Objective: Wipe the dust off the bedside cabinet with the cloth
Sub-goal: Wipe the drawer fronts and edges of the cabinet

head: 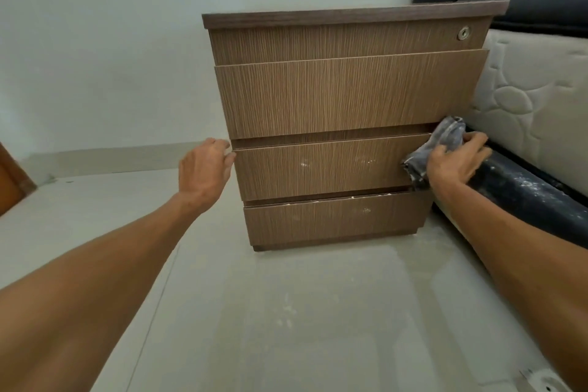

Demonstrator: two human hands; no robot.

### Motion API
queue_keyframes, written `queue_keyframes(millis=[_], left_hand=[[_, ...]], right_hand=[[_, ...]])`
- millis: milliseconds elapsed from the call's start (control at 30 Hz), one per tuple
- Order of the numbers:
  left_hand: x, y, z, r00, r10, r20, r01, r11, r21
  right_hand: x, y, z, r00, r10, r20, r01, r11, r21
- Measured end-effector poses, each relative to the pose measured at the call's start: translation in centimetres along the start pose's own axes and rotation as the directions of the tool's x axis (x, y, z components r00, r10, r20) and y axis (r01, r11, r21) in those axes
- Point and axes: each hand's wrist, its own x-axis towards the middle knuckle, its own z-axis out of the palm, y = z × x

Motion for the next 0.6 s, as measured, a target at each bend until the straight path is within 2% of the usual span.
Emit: queue_keyframes(millis=[200,367,500,600], left_hand=[[0.4,-1.7,0.4,0.993,0.099,0.059,-0.092,0.989,-0.113],[0.4,-2.2,1.2,0.996,0.068,0.054,-0.054,0.972,-0.229],[1.1,-2.0,1.4,0.997,0.065,0.044,-0.051,0.963,-0.264],[1.8,-0.7,1.2,0.994,0.110,0.021,-0.100,0.956,-0.276]], right_hand=[[-4.4,-0.5,2.9,1.000,-0.013,0.017,0.011,0.993,0.117],[-8.8,-0.1,5.3,0.984,-0.122,0.132,0.094,0.975,0.199],[-12.8,-0.7,7.4,0.946,-0.247,0.210,0.199,0.954,0.223],[-15.1,-2.2,8.5,0.883,-0.408,0.234,0.357,0.905,0.231]])
